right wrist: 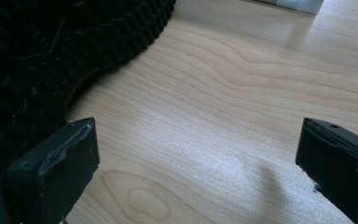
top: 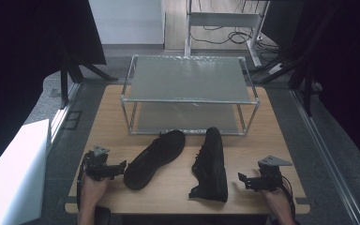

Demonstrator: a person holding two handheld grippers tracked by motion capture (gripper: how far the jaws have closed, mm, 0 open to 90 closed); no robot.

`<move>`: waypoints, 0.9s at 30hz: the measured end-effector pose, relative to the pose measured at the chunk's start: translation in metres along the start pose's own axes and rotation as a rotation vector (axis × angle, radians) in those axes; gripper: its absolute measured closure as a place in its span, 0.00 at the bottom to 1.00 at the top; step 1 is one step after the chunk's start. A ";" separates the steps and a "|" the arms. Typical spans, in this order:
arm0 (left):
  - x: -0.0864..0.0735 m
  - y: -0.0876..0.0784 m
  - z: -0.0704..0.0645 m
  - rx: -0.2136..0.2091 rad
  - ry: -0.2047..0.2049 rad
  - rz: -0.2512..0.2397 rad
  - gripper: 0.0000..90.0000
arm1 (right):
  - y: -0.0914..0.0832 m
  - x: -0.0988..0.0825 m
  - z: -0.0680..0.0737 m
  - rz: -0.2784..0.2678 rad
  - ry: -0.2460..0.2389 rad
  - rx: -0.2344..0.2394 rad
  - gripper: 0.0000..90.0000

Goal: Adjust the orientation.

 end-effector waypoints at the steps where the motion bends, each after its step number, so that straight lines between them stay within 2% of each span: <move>1: 0.000 0.001 0.000 0.001 0.003 0.002 0.00 | 0.000 0.000 0.000 0.000 0.000 0.000 0.00; 2: -0.001 0.002 -0.002 -0.001 0.017 0.012 0.00 | 0.000 0.000 0.000 0.002 0.001 0.002 0.00; 7: -0.003 0.002 -0.003 -0.028 0.014 0.019 0.00 | 0.000 0.000 0.000 0.005 0.001 0.006 0.00; 10: -0.003 0.001 -0.005 -0.029 0.023 0.020 0.00 | 0.000 -0.001 0.000 0.006 0.001 0.008 0.00; 11: -0.004 0.000 -0.008 -0.028 0.043 0.022 0.00 | 0.000 0.000 0.000 0.006 0.000 0.008 0.00; 13: -0.004 0.000 -0.010 -0.028 0.051 0.023 0.00 | 0.000 0.000 0.000 0.006 -0.001 0.007 0.00; 21: -0.010 -0.003 -0.032 -0.056 0.119 0.044 0.00 | 0.000 -0.001 0.000 0.006 0.000 0.007 0.00; 22: -0.011 -0.004 -0.038 -0.063 0.134 0.045 0.00 | 0.000 -0.001 0.000 0.007 -0.001 0.007 0.00; 23: -0.011 -0.004 -0.038 -0.063 0.134 0.045 0.00 | 0.000 -0.001 0.000 0.007 -0.001 0.007 0.00; 24: -0.012 -0.004 -0.044 -0.072 0.154 0.052 0.00 | 0.000 0.000 0.000 0.007 -0.001 0.007 0.00; 27: -0.013 -0.004 -0.049 -0.081 0.165 0.055 0.00 | 0.000 -0.001 0.000 0.009 -0.001 0.008 0.00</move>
Point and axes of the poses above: each handheld gripper's, and its own axes: y roughly forward along the jaws, x roughly out of its top, z roughly to its left, the point moved 5 cm from there along y, roughly forward along the jaws, and after that the axes turned 9 degrees about -y, right-handed, at the moved point
